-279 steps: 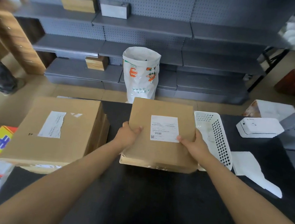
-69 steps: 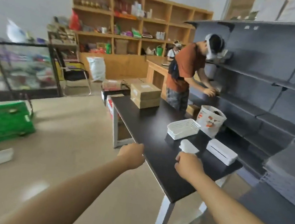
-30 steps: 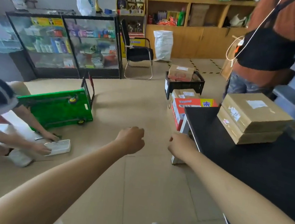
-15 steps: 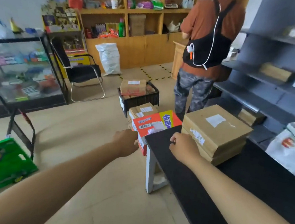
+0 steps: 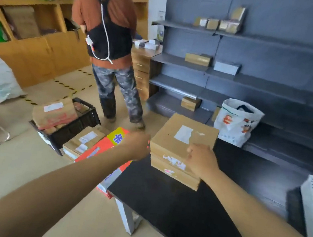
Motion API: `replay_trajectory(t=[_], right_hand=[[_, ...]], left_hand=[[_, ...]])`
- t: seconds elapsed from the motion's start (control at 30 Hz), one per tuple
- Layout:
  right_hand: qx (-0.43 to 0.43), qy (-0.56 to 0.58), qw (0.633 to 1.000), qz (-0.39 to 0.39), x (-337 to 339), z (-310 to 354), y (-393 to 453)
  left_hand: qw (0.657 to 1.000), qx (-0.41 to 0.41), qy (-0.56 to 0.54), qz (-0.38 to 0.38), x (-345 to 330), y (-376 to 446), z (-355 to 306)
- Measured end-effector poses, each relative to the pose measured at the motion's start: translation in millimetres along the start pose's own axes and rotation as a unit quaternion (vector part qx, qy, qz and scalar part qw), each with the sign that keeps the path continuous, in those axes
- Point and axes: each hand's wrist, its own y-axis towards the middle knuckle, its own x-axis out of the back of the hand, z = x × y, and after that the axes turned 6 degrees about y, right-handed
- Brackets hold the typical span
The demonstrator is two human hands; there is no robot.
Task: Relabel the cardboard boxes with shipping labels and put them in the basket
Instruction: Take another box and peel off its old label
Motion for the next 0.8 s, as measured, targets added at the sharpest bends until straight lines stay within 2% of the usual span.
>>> replay_trajectory(t=[0.2,0.3,0.57,0.67,0.8], right_hand=[[-0.133,-0.015,0.991,0.002,-3,-40,8],[-0.163,-0.006,0.987,-0.011,-1,-58,23],[-0.236,0.104,0.966,-0.011,-9,-87,76],[-0.304,0.167,0.938,0.004,-21,-89,88],[-0.406,0.26,0.875,0.044,-36,-94,99]], left_hand=[[0.996,-0.062,-0.034,0.056,-16,78,-24],[0.994,-0.073,-0.048,0.06,-24,110,-32],[0.976,0.013,-0.199,0.085,-32,199,-17],[0.968,0.051,-0.232,0.083,-51,215,-6],[0.962,0.07,-0.233,0.124,-85,227,5]])
